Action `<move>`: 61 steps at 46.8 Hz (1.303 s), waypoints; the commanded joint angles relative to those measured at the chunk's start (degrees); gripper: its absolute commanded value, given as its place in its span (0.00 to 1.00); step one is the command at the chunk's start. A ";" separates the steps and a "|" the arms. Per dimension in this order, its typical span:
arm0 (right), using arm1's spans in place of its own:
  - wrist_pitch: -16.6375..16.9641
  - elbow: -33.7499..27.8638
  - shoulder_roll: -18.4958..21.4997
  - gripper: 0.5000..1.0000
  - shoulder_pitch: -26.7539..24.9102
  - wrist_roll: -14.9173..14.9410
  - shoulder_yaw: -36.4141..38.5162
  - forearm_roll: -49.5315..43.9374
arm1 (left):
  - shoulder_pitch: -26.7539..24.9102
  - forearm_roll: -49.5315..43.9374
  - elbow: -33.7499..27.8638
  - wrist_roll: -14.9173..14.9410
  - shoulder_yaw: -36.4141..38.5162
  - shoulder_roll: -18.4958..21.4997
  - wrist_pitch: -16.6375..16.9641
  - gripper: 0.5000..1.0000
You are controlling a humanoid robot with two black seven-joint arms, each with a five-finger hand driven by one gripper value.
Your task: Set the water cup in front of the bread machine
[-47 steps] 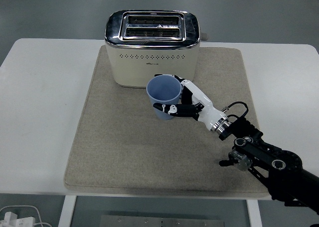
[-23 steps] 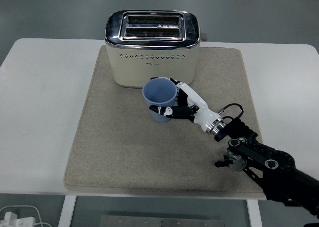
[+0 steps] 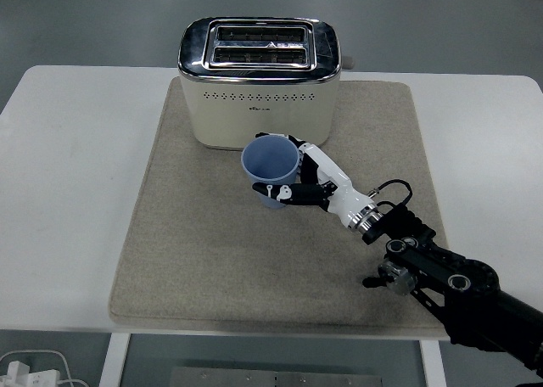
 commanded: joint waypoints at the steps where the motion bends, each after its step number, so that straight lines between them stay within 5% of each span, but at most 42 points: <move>1: 0.06 0.00 -0.08 0.85 0.00 0.04 0.00 0.00 | 0.00 0.00 0.00 0.00 0.00 0.00 0.00 1.00; 61: 1.46 0.18 -3.86 0.86 -2.11 0.12 0.62 1.14 | 0.00 0.00 0.00 0.00 0.00 0.00 0.00 1.00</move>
